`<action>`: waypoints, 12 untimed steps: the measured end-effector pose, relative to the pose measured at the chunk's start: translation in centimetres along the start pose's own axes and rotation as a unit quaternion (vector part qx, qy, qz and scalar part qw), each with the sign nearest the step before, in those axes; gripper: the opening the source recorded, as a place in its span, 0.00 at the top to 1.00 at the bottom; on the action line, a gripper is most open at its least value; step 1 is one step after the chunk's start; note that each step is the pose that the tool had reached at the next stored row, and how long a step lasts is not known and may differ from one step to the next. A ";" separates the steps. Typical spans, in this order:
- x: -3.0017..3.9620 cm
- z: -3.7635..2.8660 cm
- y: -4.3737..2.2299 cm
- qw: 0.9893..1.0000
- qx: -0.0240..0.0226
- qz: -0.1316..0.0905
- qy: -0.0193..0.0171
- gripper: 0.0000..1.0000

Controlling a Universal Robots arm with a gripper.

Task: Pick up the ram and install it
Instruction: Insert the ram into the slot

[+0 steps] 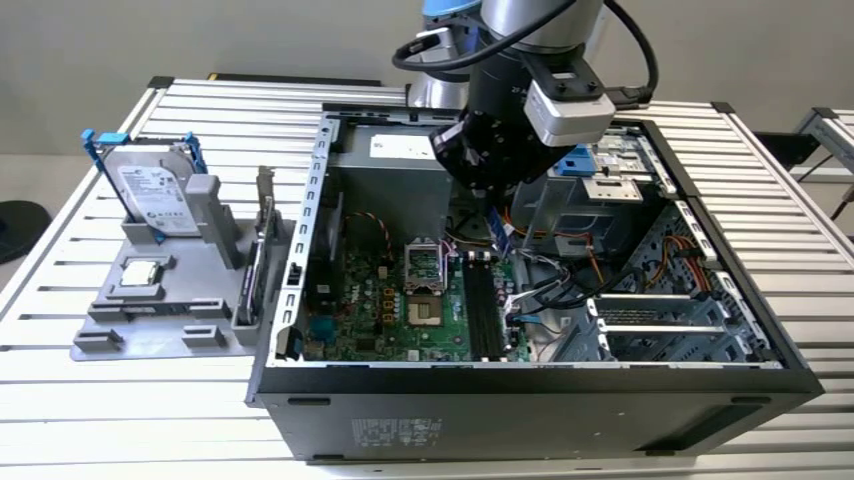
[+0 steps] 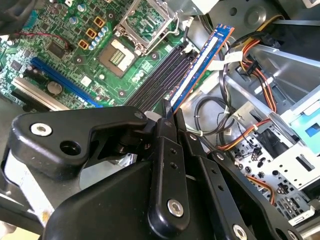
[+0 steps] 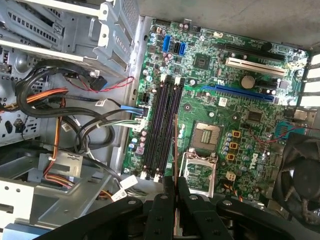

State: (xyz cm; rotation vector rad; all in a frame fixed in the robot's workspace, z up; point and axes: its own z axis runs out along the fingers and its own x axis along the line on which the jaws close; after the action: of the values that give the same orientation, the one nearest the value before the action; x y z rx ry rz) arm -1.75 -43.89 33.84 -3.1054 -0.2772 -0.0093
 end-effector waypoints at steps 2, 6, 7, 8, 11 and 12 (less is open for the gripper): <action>0.00 0.06 0.00 1.000 0.000 0.000 0.000 1.00; 0.00 0.17 0.01 1.000 0.000 0.000 0.000 1.00; 0.00 0.20 0.01 1.000 0.000 0.000 0.000 1.00; 0.00 0.22 0.01 1.000 0.000 0.000 0.000 1.00; 0.00 0.30 0.01 1.000 0.000 0.000 0.000 1.00; 0.00 0.33 0.01 1.000 0.000 0.000 0.000 1.00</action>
State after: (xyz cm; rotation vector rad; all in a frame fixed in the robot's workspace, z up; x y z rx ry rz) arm -1.75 -43.89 33.51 -3.1055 -0.2773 -0.0093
